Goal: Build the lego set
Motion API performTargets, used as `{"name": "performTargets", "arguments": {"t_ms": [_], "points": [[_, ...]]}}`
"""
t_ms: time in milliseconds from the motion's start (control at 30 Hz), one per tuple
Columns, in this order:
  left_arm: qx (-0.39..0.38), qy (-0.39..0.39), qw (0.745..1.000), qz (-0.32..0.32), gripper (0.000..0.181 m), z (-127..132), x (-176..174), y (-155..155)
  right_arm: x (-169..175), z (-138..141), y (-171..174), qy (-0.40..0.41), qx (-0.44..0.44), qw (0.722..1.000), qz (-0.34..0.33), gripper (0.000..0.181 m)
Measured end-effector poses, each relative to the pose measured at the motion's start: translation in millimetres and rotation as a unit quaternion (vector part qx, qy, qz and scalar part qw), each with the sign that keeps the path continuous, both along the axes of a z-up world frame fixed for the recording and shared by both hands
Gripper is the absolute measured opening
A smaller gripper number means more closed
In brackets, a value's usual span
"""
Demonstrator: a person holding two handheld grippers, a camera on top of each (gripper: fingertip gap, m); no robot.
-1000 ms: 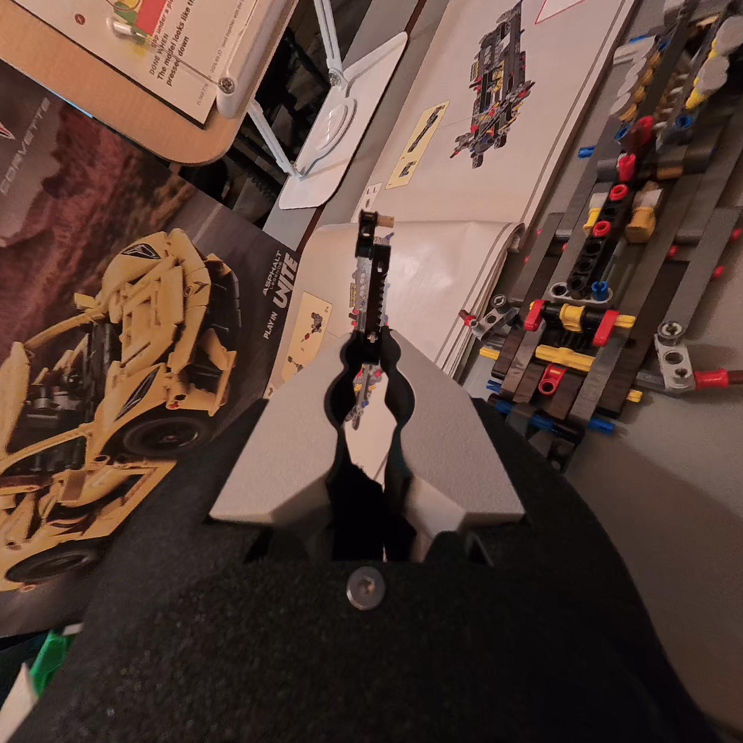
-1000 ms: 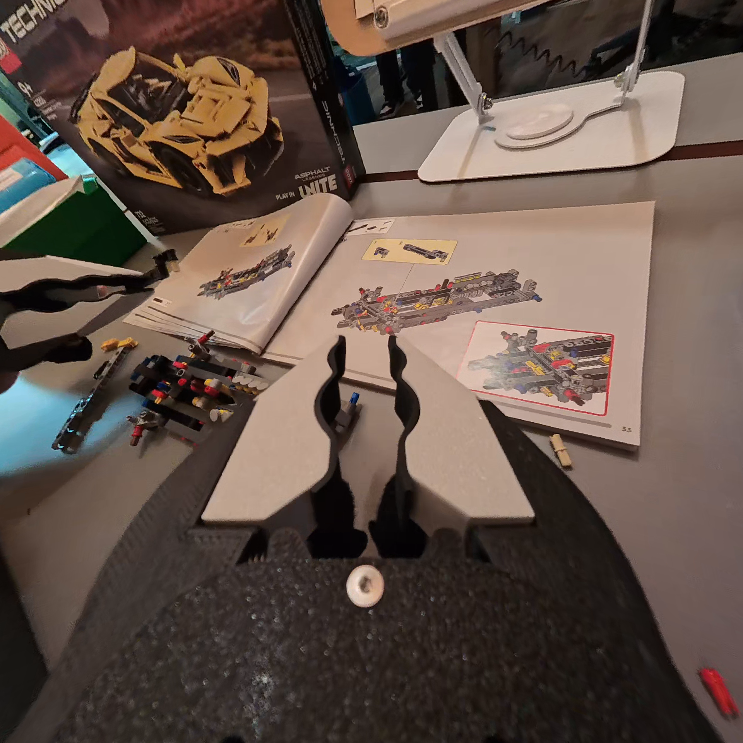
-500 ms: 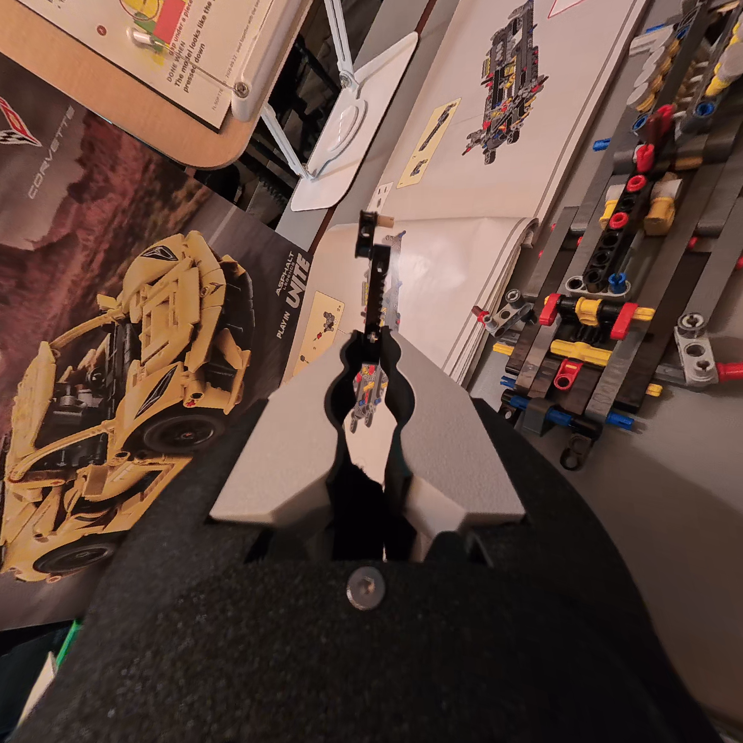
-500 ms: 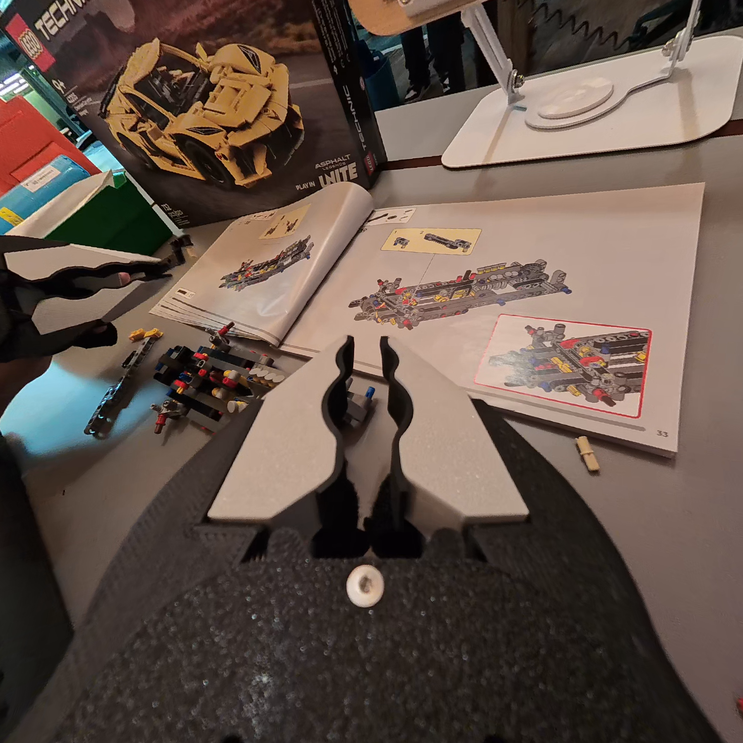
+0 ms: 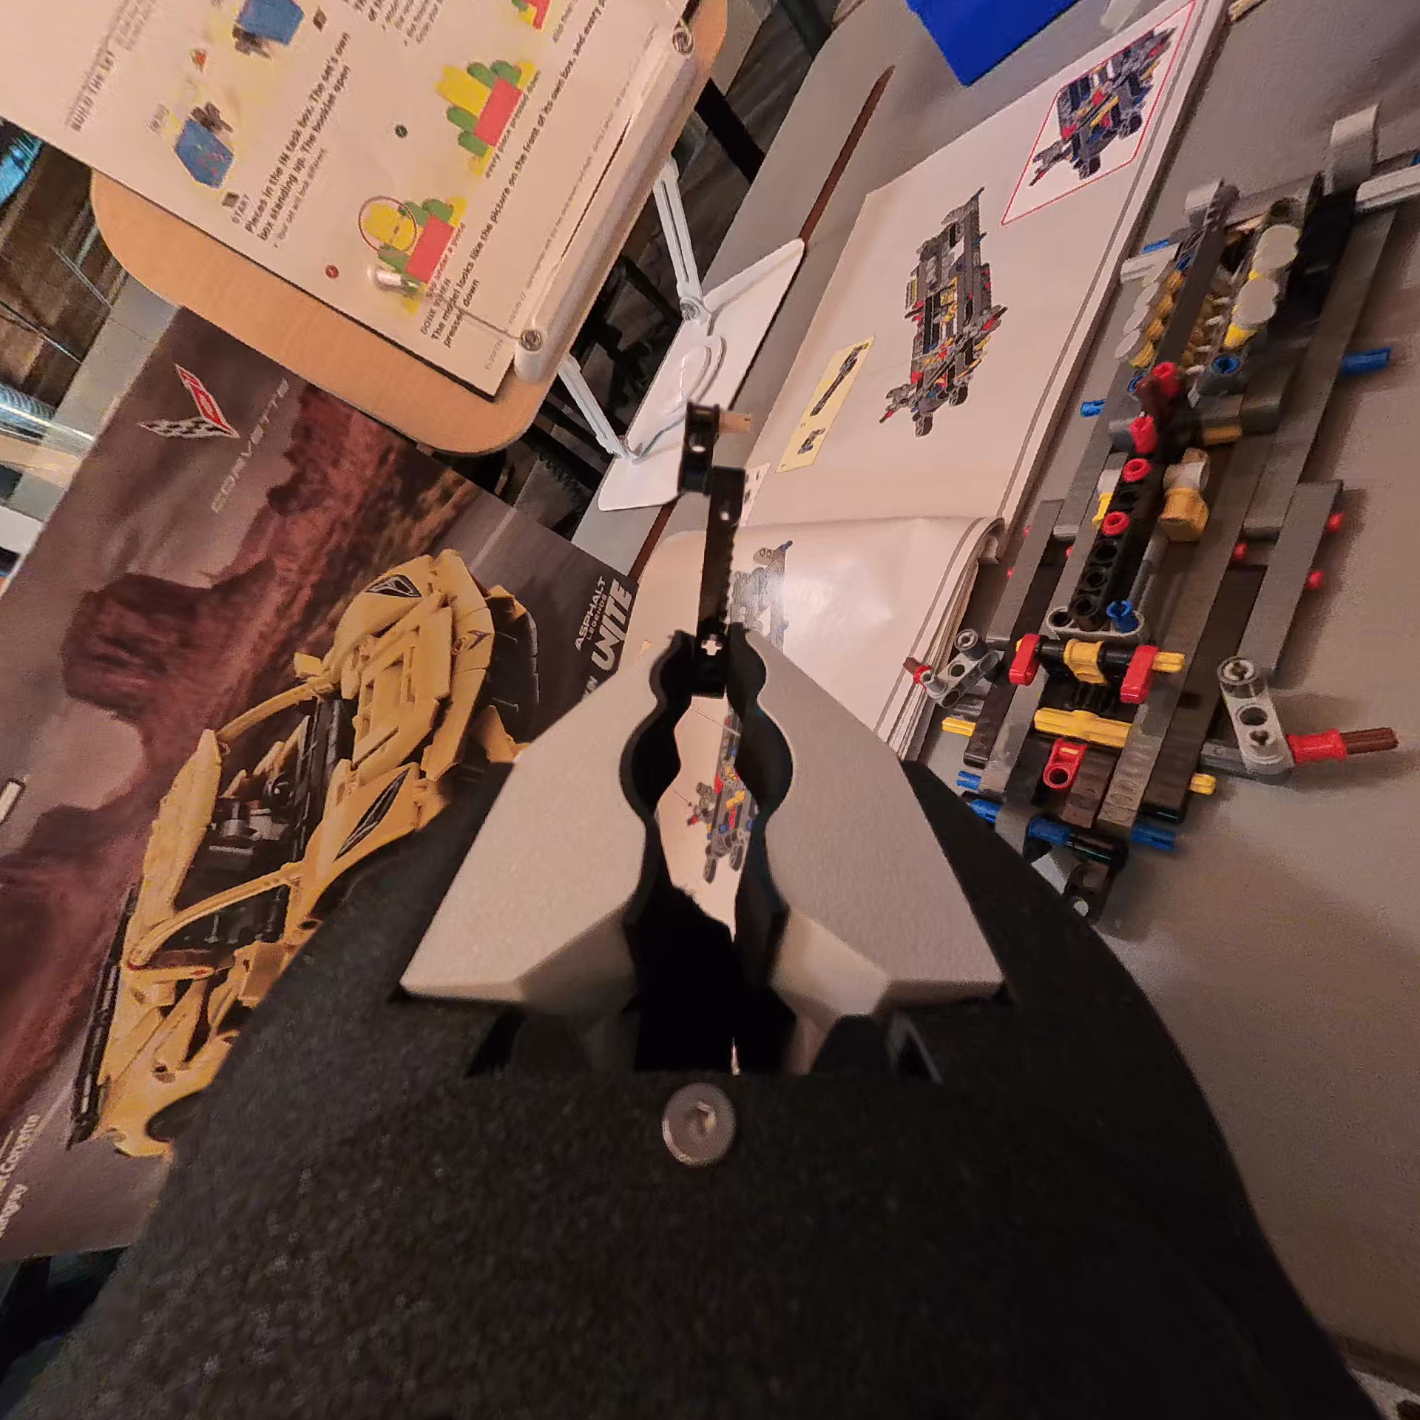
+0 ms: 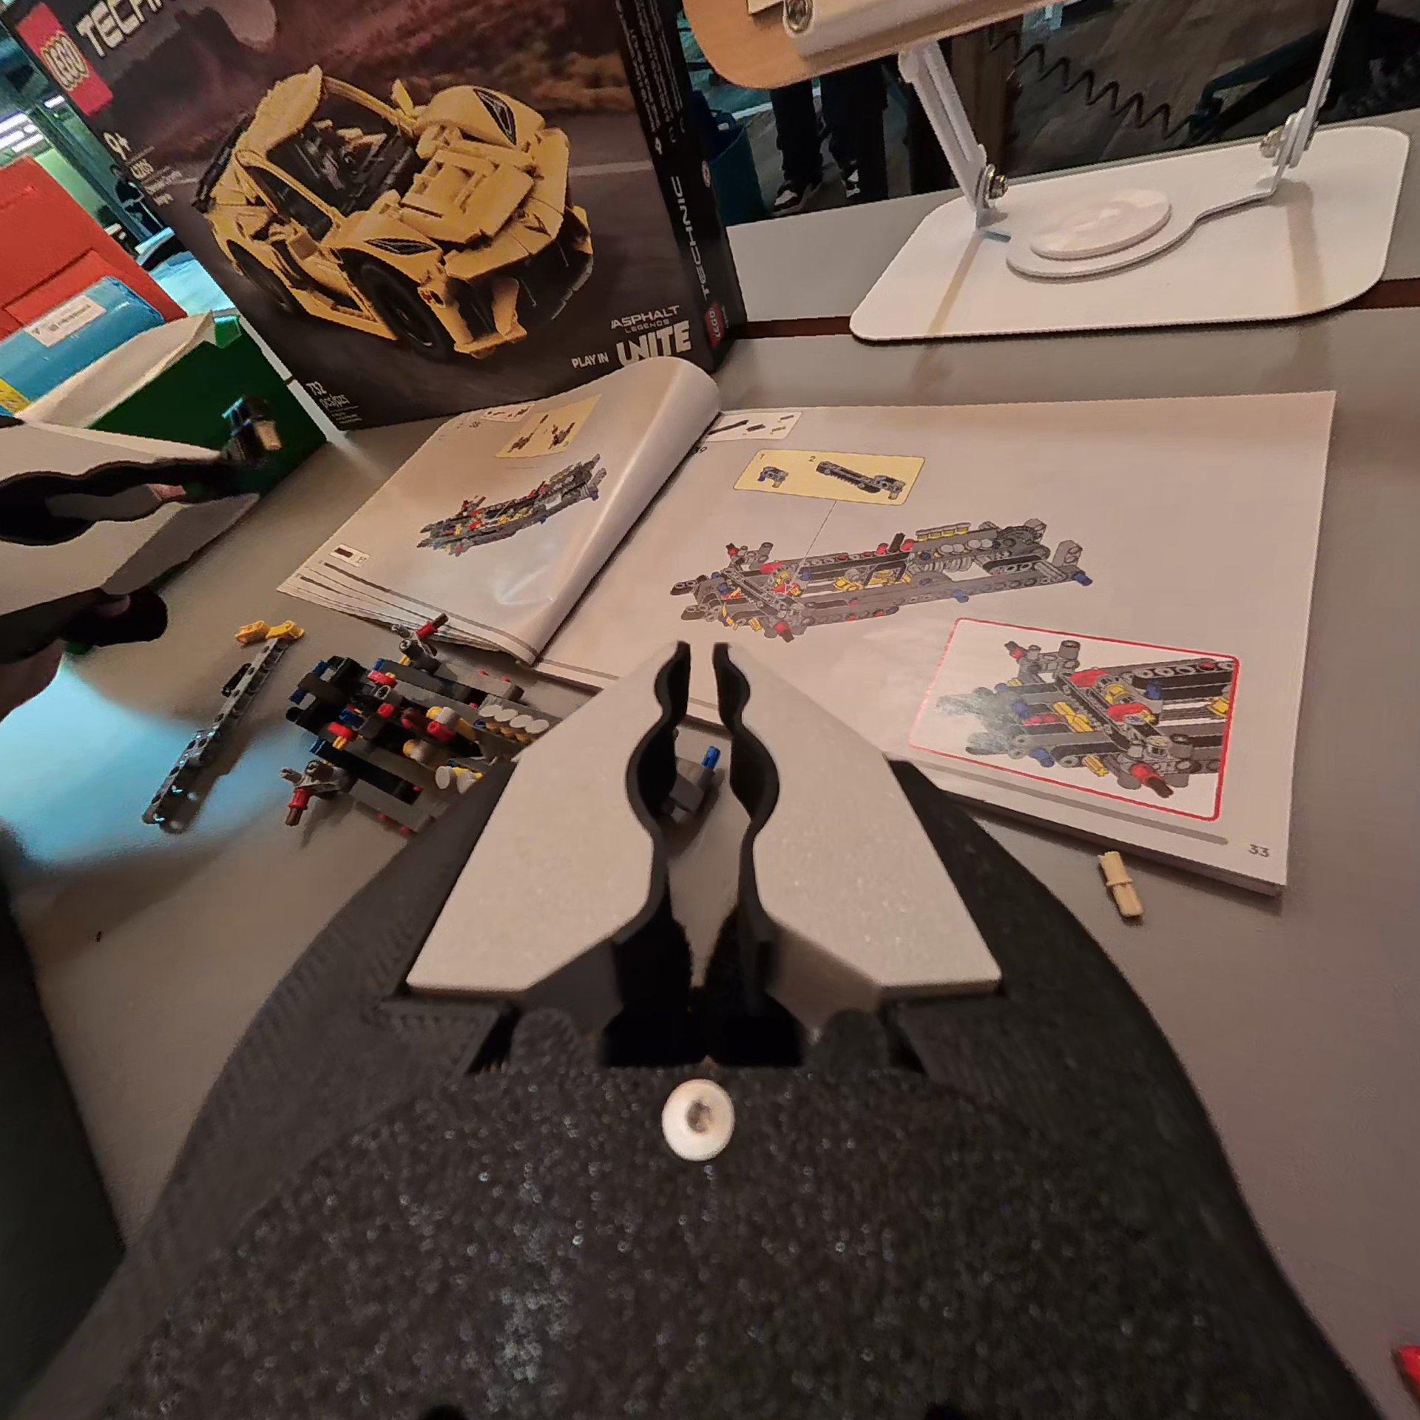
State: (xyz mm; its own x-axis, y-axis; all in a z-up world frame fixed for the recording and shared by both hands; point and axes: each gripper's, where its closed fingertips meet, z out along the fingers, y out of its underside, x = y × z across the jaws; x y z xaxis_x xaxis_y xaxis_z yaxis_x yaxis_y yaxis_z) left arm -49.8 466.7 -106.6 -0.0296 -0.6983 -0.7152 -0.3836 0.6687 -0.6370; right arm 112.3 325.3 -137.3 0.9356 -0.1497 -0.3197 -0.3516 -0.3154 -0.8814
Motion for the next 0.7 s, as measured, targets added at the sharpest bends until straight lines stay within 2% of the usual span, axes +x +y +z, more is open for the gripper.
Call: {"name": "performTargets", "arguments": {"t_ms": [167,700], "points": [[0.012,-0.012,1.000,-0.008,0.007,5.9,0.2,-5.4,2.3,0.9,-0.2,0.005,0.004,1.000,-0.004,0.004],[0.022,-0.006,1.000,-0.015,0.007,1.7,1.7,-8.1,-1.8,0.0,0.7,-0.002,-0.002,1.000,0.003,0.003]]}}
